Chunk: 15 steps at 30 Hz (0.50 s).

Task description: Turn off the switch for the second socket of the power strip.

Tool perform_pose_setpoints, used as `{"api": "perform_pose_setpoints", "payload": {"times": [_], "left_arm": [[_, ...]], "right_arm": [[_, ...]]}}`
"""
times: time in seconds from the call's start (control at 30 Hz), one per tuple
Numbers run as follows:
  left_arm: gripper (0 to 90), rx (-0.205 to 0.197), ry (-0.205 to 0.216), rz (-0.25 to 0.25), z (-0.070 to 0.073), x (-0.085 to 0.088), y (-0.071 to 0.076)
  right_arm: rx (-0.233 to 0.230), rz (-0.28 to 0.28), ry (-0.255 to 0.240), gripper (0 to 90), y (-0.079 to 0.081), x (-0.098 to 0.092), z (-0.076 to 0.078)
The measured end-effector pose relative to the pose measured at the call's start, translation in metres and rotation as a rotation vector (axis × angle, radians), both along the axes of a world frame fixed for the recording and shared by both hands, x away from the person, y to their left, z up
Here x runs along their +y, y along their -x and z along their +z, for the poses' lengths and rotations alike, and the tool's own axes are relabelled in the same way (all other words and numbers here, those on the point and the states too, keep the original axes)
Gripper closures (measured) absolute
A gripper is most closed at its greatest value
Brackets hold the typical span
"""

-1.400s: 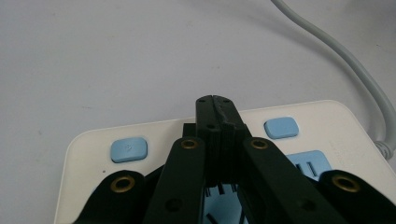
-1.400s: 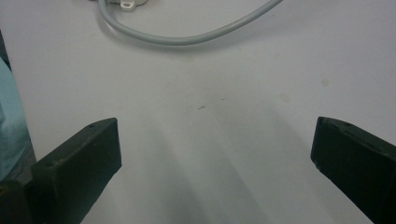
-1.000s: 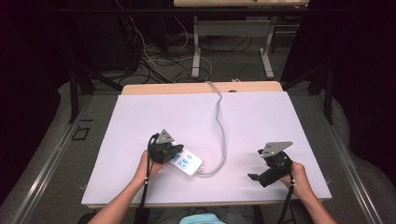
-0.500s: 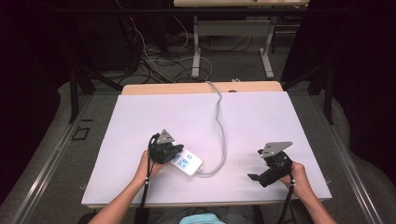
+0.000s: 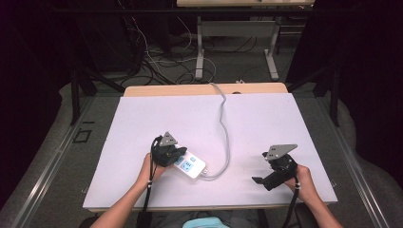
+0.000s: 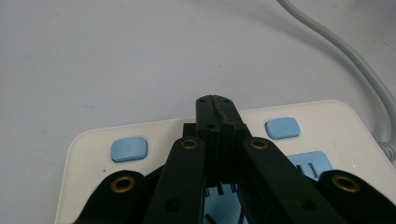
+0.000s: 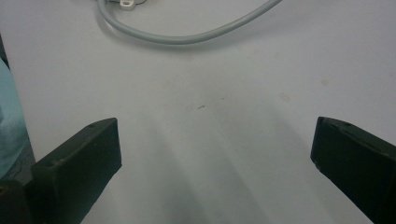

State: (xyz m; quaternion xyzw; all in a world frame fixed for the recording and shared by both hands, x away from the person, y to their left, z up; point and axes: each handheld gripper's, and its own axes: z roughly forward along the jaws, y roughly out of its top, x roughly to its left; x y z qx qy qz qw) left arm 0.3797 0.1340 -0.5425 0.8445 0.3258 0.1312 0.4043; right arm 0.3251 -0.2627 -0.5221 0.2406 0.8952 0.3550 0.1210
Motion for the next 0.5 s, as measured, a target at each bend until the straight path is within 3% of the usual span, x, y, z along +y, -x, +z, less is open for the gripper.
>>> {"api": "perform_pose_setpoints", "payload": {"times": [0.5], "left_arm": [[90.0, 0.005, -0.014, -0.004, 0.0002, 0.0000, -0.0006]], "right_arm": [[0.000, -0.005, -0.013, 1.3, 0.0007, 0.0011, -0.0012]]}}
